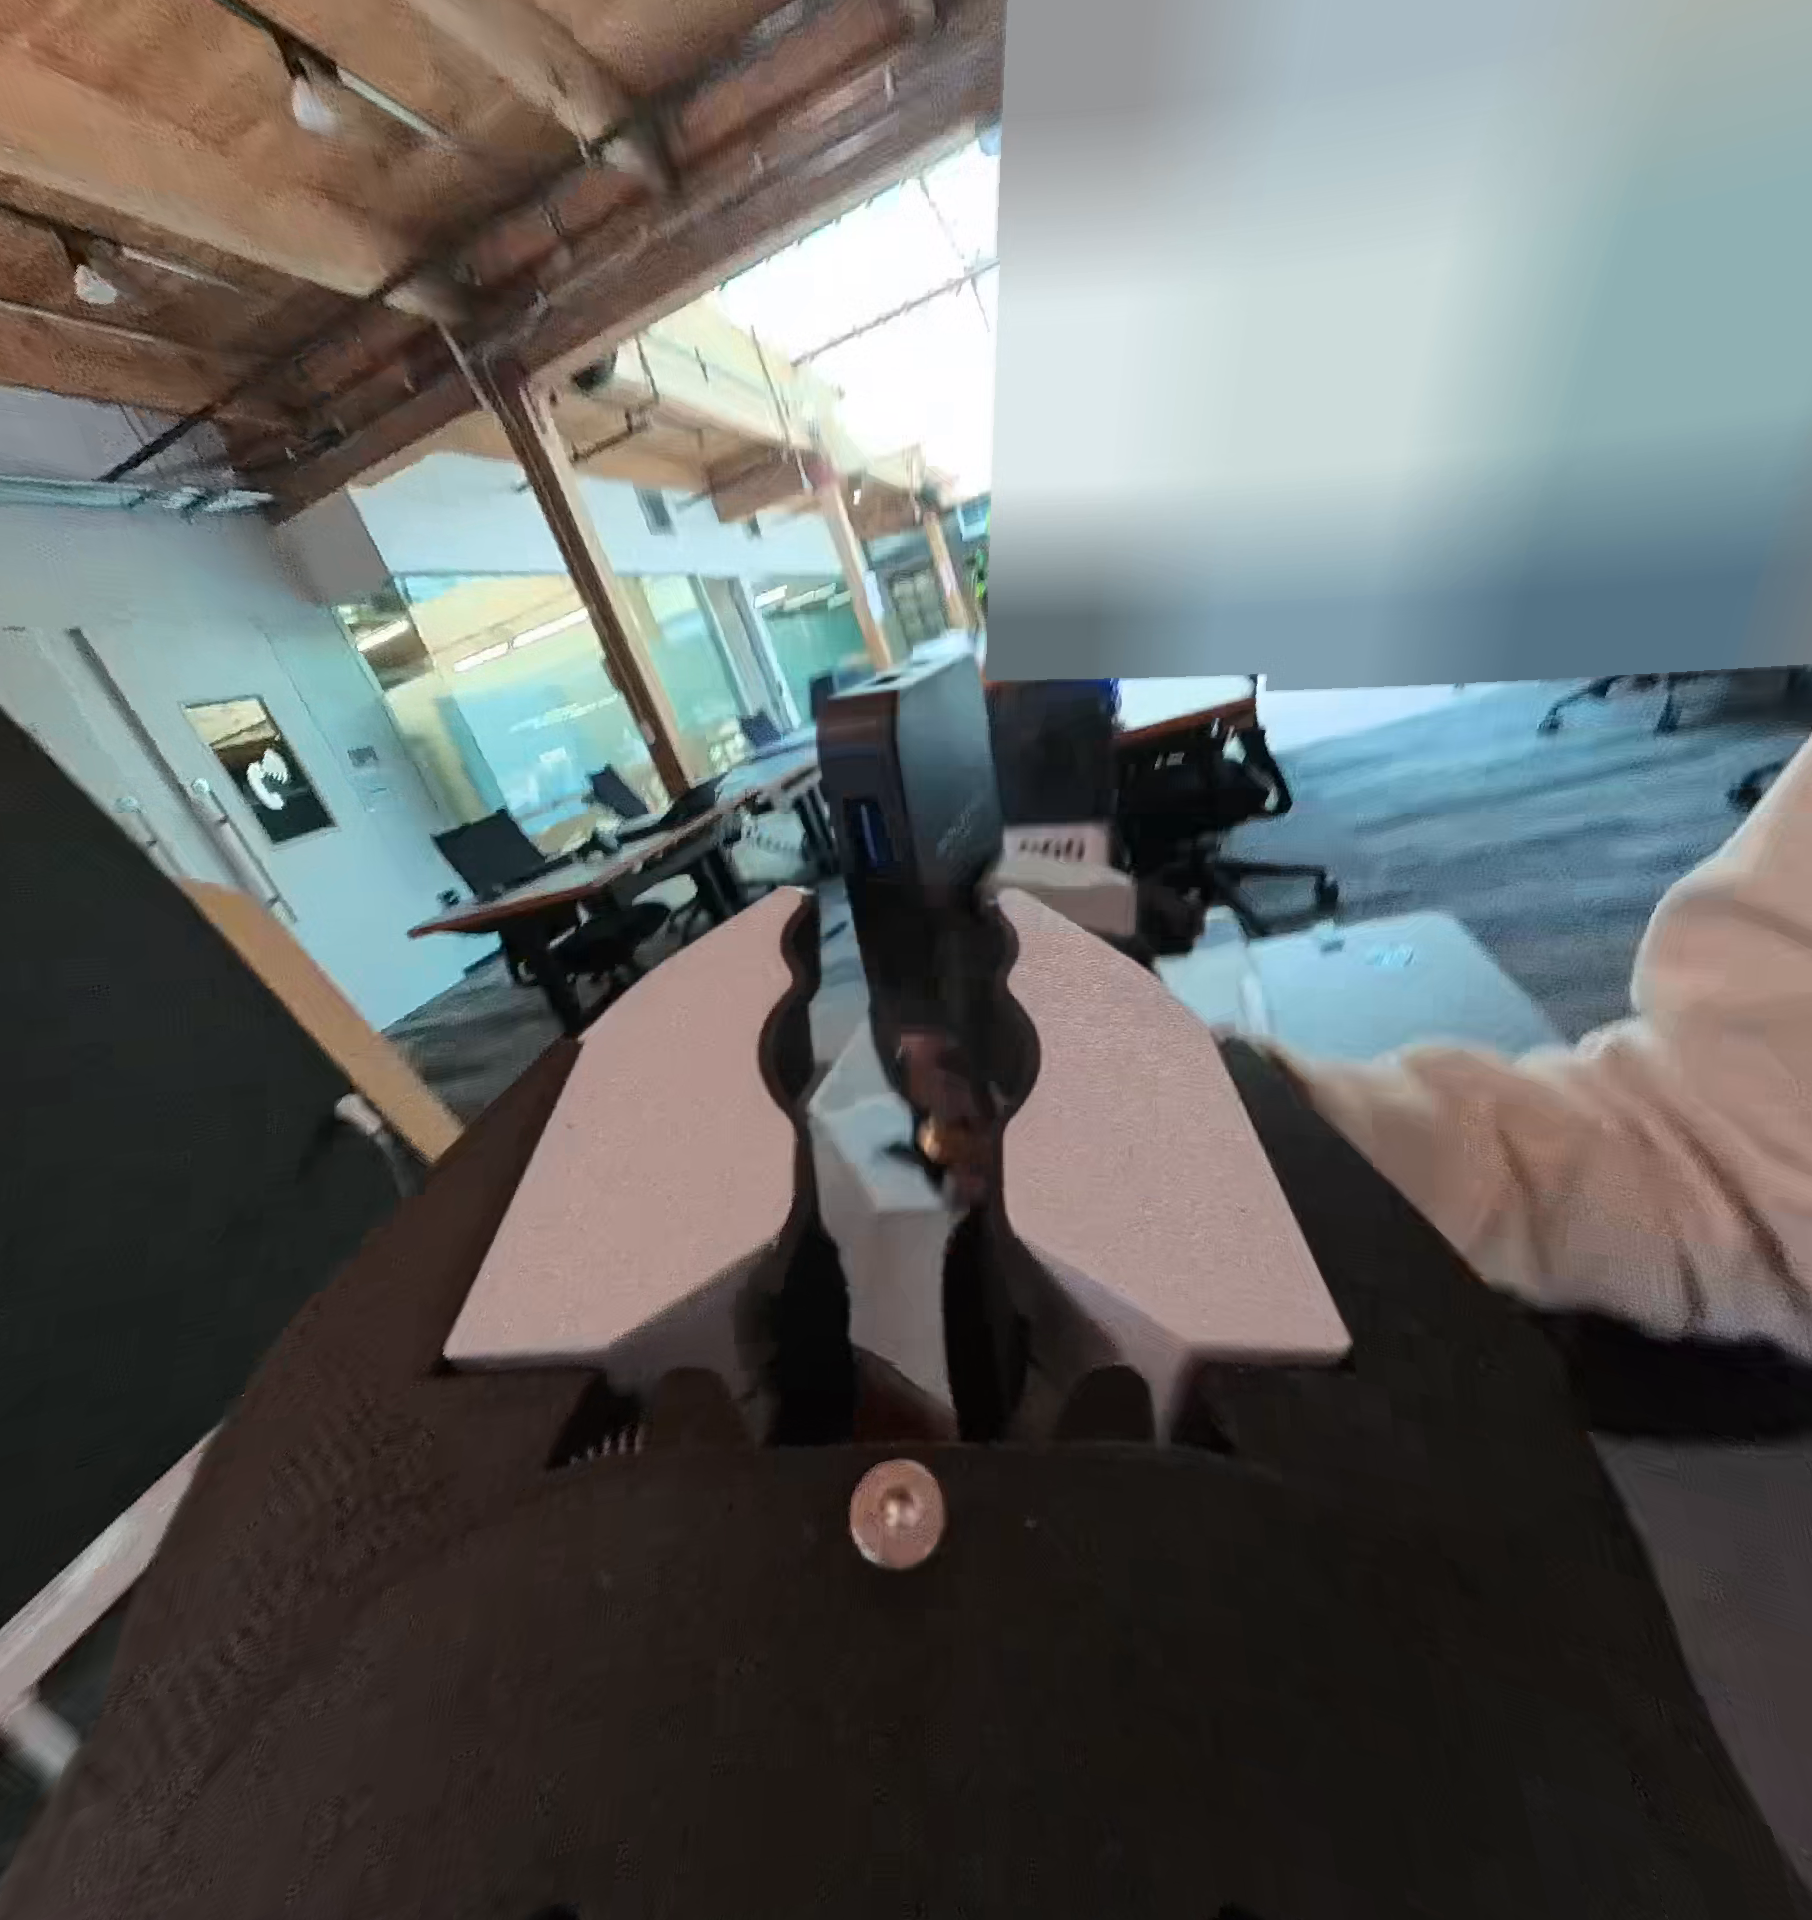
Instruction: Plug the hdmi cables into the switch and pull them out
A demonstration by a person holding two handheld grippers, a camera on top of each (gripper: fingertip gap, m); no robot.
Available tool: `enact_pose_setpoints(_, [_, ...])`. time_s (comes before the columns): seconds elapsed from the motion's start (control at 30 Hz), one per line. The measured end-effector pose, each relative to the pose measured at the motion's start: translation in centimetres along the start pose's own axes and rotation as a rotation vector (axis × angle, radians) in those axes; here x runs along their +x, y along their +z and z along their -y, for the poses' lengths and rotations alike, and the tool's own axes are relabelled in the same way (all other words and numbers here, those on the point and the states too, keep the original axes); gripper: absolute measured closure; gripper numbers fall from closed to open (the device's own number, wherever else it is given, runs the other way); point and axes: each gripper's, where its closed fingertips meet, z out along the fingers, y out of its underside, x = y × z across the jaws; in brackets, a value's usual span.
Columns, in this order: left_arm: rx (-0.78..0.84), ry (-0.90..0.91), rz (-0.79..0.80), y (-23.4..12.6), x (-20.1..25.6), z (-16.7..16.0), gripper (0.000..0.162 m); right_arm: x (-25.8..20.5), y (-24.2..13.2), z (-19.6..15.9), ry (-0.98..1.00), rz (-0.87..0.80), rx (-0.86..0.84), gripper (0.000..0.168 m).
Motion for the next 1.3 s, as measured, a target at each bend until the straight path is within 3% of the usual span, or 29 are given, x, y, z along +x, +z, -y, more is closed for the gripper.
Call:
enact_pose_setpoints(0.03, [-0.086,0.052,0.009,-1.0,-0.5,-1.0,0.126,0.5,-0.2,-0.9,-0.093,-0.049,-0.147,0.154])
enact_pose_setpoints(0.13, [-0.335,0.251,0.027,-4.5,-1.0,-3.5,0.116,1.9,-2.0,-3.1,-0.355,-0.169,-0.56,0.154])
enact_pose_setpoints(0.2, [-0.421,0.381,0.05,-5.5,-1.0,-4.4,0.116,2.0,-3.1,-3.8,-0.462,-0.183,-0.724,0.154])
enact_pose_setpoints(0.3, [-0.479,0.512,0.055,-4.5,-0.6,-5.4,0.116,1.4,-4.0,-4.6,-0.531,-0.152,-0.868,0.154])
enact_pose_setpoints(0.47, [-0.456,0.534,0.001,-1.6,1.2,-6.2,0.111,0.4,-5.1,-5.8,-0.588,-0.073,-1.005,0.154])
enact_pose_setpoints(0.6, [-0.456,0.569,-0.072,-1.0,2.7,-6.9,0.114,-0.7,-5.1,-6.6,-0.627,0.014,-1.035,0.154])
enact_pose_setpoints(0.77, [-0.5,0.553,-0.155,-1.2,4.3,-7.8,0.143,-1.1,-5.5,-7.1,-0.639,0.048,-1.077,0.154])
enact_pose_setpoints(0.97, [-0.57,0.579,-0.142,-0.7,4.4,-9.0,0.147,-1.1,-6.0,-8.1,-0.627,0.08,-1.116,0.154])
enact_pose_setpoints(1.13, [-0.579,0.451,0.001,-1.5,3.3,-8.5,0.147,-0.3,-5.0,-7.6,-0.649,0.026,-1.021,0.15])
enact_pose_setpoints(1.3, [-0.459,0.287,0.362,-6.5,1.4,-9.9,0.147,2.4,-4.9,-4.5,-0.727,-0.178,-0.914,0.149])
